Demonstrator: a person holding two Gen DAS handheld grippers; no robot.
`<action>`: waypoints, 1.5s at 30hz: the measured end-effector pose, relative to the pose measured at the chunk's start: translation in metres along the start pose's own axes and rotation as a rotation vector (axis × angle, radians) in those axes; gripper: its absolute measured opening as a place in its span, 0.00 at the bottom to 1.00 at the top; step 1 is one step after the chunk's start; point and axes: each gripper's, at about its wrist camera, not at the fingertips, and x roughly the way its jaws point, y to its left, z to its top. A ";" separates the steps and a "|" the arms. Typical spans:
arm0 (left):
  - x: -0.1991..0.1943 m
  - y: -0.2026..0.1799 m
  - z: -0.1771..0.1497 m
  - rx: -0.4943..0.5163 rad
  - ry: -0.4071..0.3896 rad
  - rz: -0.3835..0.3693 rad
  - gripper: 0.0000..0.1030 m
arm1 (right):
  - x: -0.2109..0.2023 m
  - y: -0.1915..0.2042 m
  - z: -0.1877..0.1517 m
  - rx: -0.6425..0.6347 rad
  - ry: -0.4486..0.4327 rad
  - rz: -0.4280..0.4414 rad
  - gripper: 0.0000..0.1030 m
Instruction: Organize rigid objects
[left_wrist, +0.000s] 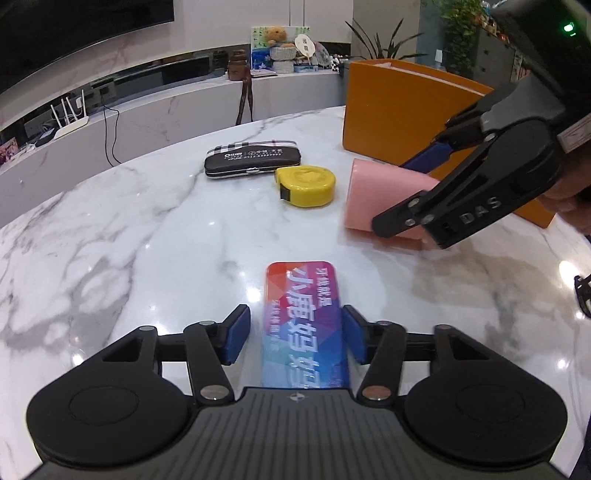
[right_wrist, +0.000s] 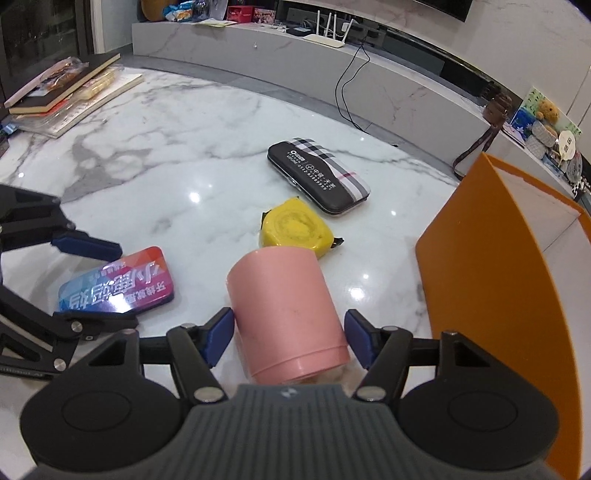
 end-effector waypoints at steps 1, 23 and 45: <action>-0.001 -0.002 -0.001 0.004 -0.008 -0.002 0.49 | 0.002 0.000 -0.001 0.004 -0.001 0.003 0.64; -0.016 0.003 0.014 -0.049 -0.055 0.027 0.49 | -0.011 -0.007 0.007 0.062 -0.046 0.016 0.55; -0.043 -0.035 0.076 0.026 -0.083 0.030 0.49 | -0.105 -0.068 0.016 0.279 -0.297 -0.029 0.55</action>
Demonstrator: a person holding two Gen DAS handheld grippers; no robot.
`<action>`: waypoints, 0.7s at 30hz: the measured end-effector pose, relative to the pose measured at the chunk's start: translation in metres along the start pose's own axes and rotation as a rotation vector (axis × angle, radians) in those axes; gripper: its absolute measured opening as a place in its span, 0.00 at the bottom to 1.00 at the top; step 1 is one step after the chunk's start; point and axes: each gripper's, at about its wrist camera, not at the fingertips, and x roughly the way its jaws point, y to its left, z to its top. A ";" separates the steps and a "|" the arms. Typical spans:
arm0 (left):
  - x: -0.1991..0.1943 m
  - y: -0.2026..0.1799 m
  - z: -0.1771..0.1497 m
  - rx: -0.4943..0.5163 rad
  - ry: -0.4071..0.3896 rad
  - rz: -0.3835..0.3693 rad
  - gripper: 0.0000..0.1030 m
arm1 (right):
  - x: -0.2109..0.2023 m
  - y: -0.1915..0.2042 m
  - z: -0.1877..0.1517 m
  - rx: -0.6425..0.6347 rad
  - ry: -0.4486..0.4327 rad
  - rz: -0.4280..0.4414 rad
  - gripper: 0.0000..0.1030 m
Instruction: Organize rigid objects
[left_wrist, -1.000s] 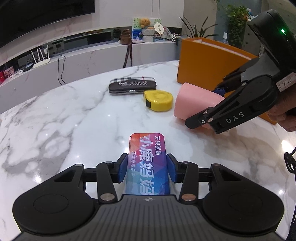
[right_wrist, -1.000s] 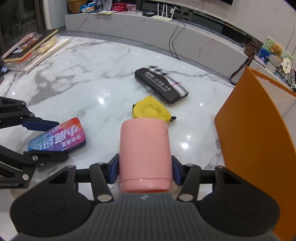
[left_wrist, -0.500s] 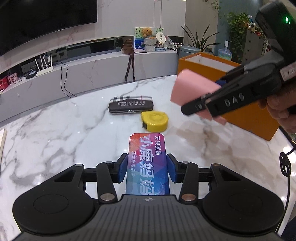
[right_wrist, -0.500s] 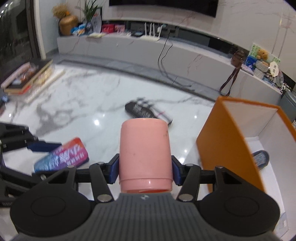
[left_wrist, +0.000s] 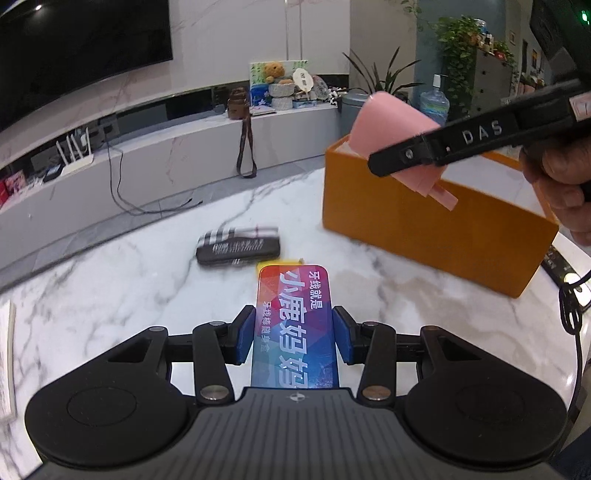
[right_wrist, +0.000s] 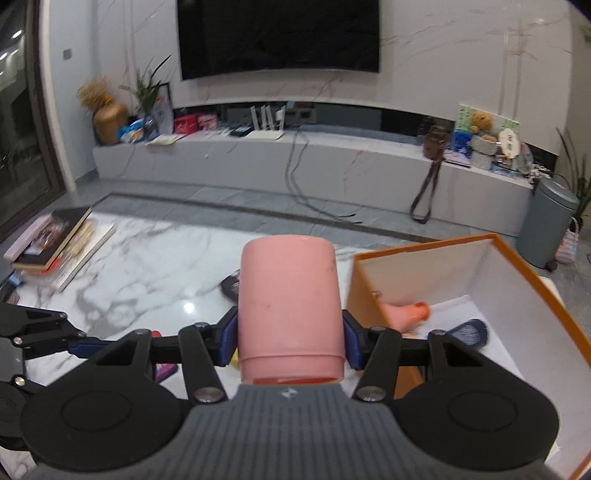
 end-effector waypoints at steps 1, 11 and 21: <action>0.000 -0.003 0.005 0.010 -0.005 0.000 0.49 | -0.002 -0.005 0.000 0.013 -0.005 -0.005 0.55; 0.006 -0.048 0.075 0.117 -0.070 -0.046 0.49 | -0.029 -0.067 -0.004 0.174 -0.058 -0.095 0.55; 0.039 -0.098 0.125 0.209 -0.048 -0.145 0.49 | -0.030 -0.119 -0.017 0.344 -0.005 -0.197 0.55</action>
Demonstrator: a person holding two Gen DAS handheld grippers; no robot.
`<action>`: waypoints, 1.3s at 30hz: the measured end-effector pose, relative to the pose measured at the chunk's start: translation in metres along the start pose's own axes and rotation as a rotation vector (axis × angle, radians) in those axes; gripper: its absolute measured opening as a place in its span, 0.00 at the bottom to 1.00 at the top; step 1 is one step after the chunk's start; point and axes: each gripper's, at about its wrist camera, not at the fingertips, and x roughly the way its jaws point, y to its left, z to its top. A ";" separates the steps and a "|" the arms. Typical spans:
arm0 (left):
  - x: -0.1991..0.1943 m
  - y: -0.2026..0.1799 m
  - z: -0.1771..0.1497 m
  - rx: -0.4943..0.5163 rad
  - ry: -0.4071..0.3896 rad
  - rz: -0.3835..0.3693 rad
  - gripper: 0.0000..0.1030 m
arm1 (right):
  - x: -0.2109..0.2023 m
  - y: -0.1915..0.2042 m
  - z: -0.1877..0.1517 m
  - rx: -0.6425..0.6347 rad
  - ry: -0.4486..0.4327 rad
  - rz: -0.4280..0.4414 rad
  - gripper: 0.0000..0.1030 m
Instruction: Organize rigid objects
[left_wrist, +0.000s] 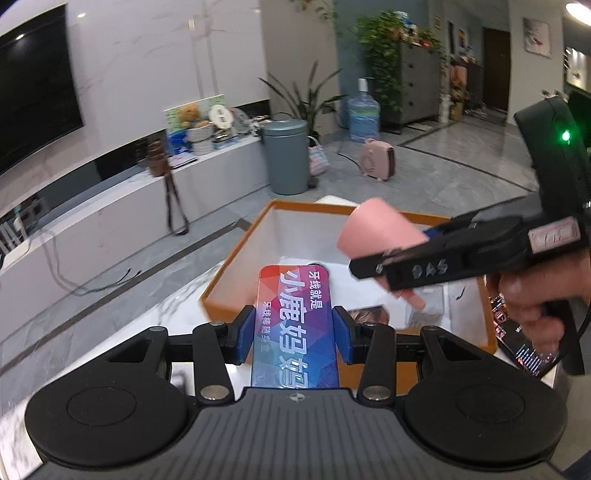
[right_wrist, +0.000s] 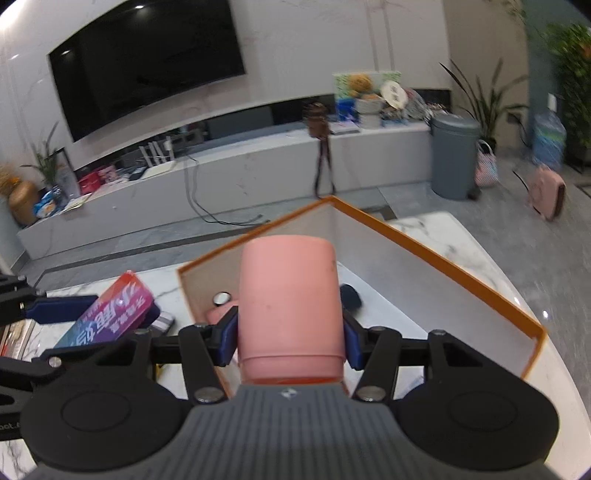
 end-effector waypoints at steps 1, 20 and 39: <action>0.004 -0.003 0.005 0.013 0.002 -0.006 0.49 | 0.002 -0.003 0.001 0.015 0.006 -0.010 0.55; 0.089 -0.030 0.039 0.169 0.148 -0.093 0.49 | 0.029 -0.050 0.003 0.202 0.082 -0.115 0.55; 0.156 -0.021 0.044 0.158 0.303 -0.210 0.49 | 0.066 -0.077 0.001 0.274 0.199 -0.204 0.55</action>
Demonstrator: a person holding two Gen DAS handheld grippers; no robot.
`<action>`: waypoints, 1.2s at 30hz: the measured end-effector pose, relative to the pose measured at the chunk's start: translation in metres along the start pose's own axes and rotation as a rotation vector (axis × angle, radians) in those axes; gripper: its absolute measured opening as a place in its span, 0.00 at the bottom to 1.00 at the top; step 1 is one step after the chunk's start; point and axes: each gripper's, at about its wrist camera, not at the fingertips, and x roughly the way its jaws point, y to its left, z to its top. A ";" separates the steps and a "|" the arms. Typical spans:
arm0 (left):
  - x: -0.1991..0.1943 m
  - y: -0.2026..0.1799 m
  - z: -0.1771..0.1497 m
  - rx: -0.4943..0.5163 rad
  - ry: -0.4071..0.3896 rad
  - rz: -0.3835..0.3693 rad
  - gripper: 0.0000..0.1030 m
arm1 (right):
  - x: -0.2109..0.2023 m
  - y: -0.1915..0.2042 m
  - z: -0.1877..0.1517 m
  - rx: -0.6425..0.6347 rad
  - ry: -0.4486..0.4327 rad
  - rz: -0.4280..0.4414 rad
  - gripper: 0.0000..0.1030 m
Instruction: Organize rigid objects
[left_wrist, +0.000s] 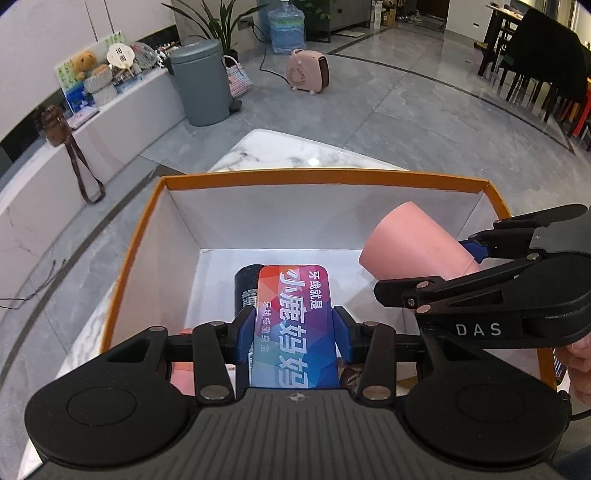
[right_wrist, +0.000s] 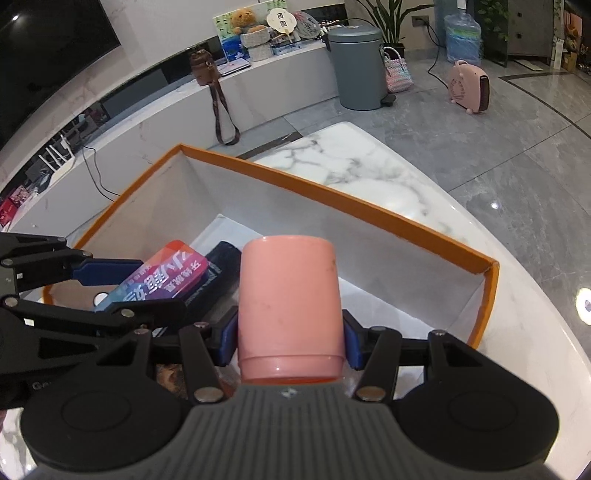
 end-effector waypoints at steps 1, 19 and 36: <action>0.001 0.001 0.000 -0.002 0.000 -0.006 0.49 | 0.001 0.000 0.000 0.000 0.000 -0.005 0.55; 0.021 0.022 -0.005 -0.129 0.026 -0.103 0.49 | 0.014 0.003 0.001 -0.036 0.004 -0.082 0.55; 0.020 0.034 -0.006 -0.217 0.025 -0.094 0.54 | 0.011 0.004 0.003 -0.033 0.006 -0.062 0.61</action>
